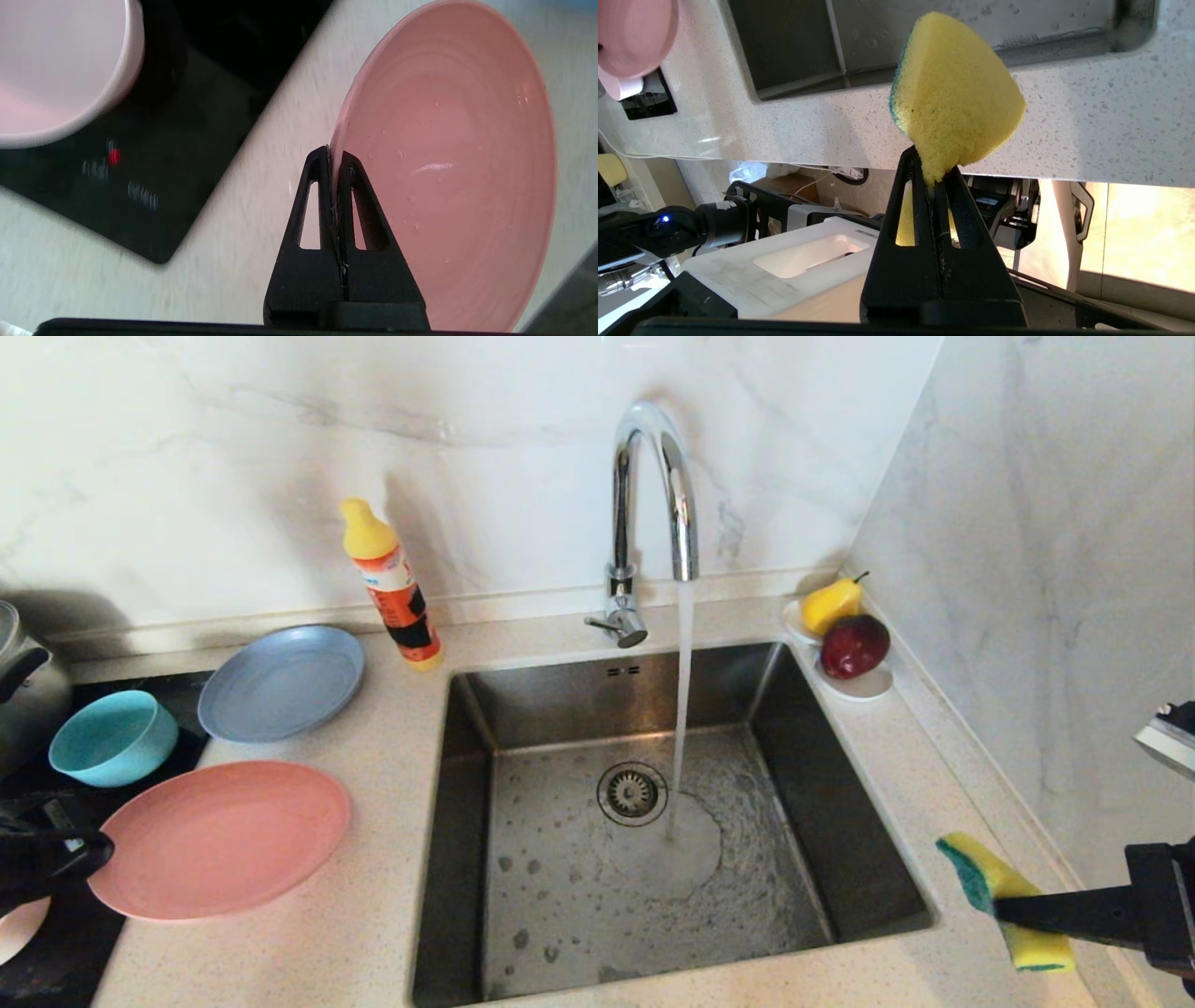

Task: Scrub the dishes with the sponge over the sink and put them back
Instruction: Place the plate on the table

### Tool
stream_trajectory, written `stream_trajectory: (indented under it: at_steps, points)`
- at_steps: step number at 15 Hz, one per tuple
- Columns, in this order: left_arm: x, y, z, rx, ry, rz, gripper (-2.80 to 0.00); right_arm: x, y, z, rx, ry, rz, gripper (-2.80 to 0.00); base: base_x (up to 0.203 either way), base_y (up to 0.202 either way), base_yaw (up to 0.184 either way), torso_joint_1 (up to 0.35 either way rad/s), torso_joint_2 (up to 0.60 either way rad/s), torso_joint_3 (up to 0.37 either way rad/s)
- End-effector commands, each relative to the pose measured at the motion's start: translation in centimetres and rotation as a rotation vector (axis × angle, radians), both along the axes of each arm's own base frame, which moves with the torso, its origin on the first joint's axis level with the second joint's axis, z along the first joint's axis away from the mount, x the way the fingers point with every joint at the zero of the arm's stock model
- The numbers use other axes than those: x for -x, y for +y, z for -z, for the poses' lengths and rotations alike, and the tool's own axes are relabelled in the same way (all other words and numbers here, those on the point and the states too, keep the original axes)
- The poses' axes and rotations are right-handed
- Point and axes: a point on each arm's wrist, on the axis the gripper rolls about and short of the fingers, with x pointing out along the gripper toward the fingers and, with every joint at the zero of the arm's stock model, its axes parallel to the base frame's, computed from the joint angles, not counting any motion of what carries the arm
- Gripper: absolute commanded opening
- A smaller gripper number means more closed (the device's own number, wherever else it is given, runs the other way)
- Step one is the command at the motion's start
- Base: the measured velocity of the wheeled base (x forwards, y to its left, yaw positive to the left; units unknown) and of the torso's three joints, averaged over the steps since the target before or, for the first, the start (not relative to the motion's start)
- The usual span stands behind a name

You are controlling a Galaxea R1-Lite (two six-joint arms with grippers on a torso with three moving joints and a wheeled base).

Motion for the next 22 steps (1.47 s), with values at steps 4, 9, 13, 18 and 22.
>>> stream_trajectory:
  at_steps: [4, 9, 13, 18, 22]
  points:
    - [-0.8, 3.0, 1.9, 0.03, 0.004, -0.057, -2.8, -0.6, 0.2, 0.2, 0.0, 0.021, -0.001, -2.8, 0.0, 0.0, 0.0, 0.0, 0.0, 0.0]
    - [-0.3, 2.5, 2.1, 0.044, 0.002, -0.009, 0.0, -0.8, 0.3, 0.5, -0.01, 0.02, -0.009, -2.8, 0.0, 0.0, 0.0, 0.0, 0.0, 0.0]
    - [1.0, 1.4, -0.3, 0.023, -0.102, 0.042, 0.0, -0.8, 0.3, 0.5, -0.011, 0.017, -0.009, -2.8, 0.0, 0.0, 0.0, 0.0, 0.0, 0.0]
    - [1.3, -0.2, -6.2, -0.103, -0.277, 0.108, -2.8, -0.5, 0.2, 0.5, -0.012, 0.012, -0.008, -2.8, 0.0, 0.0, 0.0, 0.0, 0.0, 0.0]
    - [-0.5, -1.3, -8.9, -0.325, -0.284, 0.307, -2.8, -0.4, 0.1, 0.2, -0.014, -0.002, -0.004, -2.8, 0.0, 0.0, 0.0, 0.0, 0.0, 0.0]
